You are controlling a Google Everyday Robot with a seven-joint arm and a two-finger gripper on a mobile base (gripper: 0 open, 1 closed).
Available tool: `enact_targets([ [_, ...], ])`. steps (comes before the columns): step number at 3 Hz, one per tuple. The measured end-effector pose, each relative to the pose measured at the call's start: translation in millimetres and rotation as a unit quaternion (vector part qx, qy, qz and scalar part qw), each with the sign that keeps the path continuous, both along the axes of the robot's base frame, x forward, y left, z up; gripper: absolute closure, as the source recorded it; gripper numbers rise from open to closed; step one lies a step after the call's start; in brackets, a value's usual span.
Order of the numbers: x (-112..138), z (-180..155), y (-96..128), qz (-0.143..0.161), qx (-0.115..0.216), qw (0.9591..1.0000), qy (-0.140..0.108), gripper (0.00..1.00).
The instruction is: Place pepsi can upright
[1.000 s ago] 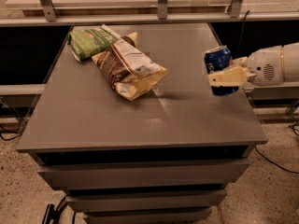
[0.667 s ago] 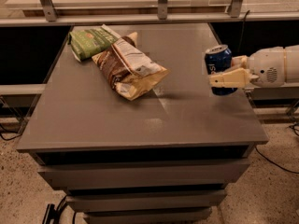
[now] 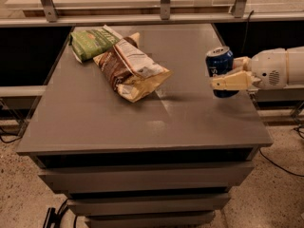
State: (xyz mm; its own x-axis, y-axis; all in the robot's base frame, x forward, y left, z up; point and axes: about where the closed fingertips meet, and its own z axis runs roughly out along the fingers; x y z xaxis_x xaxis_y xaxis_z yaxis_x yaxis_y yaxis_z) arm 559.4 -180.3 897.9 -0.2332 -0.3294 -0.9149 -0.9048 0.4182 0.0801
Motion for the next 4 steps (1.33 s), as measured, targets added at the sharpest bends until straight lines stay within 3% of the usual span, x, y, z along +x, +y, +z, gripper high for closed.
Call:
enact_targets([
  [1,-0.4,0.7,3.9,0.04,0.028,0.9981,-0.036,1.0],
  [2,-2.6,1.7,11.7,0.102,0.062,0.9861,-0.115,1.0],
  [3,-2.8,1.3,12.0,0.102,0.062,0.9864,-0.113,1.0],
  [4,-4.4,-7.0,13.4,0.101,0.086,0.9858,-0.103,1.0],
])
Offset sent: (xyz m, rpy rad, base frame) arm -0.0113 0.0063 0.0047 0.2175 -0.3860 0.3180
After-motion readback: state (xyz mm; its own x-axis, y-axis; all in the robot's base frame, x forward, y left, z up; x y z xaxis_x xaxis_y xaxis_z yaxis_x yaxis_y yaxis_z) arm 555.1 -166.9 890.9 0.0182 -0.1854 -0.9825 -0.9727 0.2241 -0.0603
